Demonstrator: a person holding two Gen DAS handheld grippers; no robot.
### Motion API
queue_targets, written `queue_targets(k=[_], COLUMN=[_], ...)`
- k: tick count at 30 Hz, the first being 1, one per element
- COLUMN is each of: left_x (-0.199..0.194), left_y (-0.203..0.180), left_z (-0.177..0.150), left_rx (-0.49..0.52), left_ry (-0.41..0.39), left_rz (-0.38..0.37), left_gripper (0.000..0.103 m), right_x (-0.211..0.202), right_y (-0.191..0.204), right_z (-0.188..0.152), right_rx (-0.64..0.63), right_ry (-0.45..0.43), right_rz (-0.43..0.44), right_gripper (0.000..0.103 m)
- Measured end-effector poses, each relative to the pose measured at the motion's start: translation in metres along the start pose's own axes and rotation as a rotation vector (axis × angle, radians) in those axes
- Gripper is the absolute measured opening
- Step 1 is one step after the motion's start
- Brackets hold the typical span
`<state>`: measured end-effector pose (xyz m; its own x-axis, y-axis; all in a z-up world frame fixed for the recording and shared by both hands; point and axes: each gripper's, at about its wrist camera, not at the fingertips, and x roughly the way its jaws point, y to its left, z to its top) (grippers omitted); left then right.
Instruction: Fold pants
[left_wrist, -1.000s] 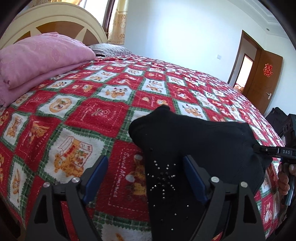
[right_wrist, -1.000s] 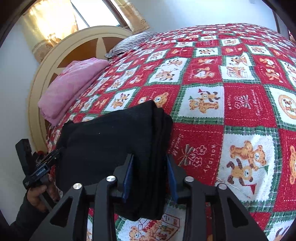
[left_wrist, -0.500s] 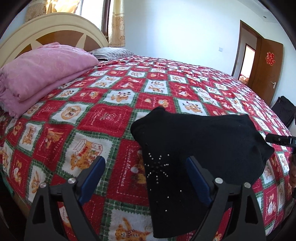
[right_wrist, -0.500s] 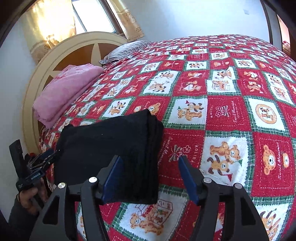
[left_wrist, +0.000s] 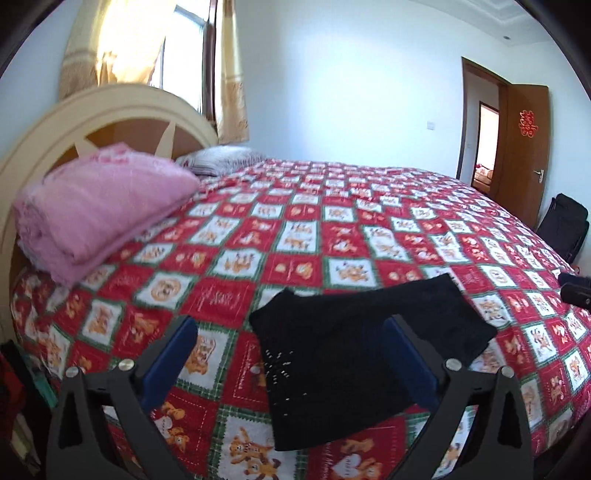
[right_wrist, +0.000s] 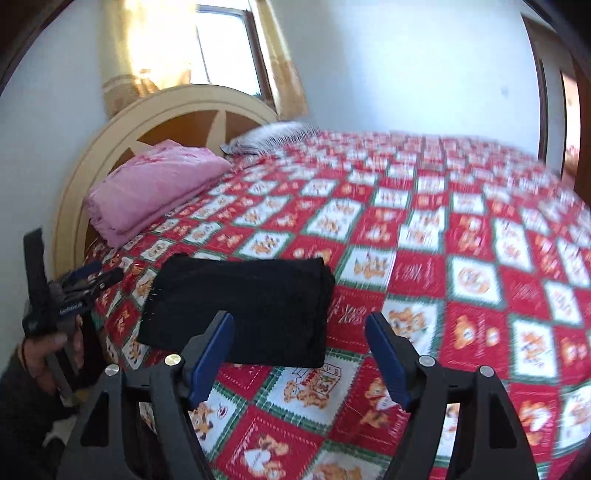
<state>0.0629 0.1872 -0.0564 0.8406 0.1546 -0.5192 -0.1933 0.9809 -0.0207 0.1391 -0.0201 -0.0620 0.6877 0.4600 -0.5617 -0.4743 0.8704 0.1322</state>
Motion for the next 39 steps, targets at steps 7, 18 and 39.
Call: queue_targets(k=[7, 18, 39], left_x=[-0.026, -0.037, -0.038], left_y=[-0.015, -0.022, -0.022], left_z=[0.013, 0.015, 0.014], left_rx=[0.019, 0.042, 0.043], left_ry=[-0.066, -0.092, -0.094], left_rz=[-0.026, -0.014, -0.009], left_gripper=[0.103, 0.103, 0.103], right_x=[-0.034, -0.042, -0.039], right_y=[0.013, 0.016, 0.018], right_z=[0.007, 0.008, 0.006], right_rx=[-0.071, -0.074, -0.054], right_ry=[-0.078, -0.095, -0.094], right_rz=[-0.049, -0.065, -0.057], right_gripper=[0.076, 0.076, 0.077])
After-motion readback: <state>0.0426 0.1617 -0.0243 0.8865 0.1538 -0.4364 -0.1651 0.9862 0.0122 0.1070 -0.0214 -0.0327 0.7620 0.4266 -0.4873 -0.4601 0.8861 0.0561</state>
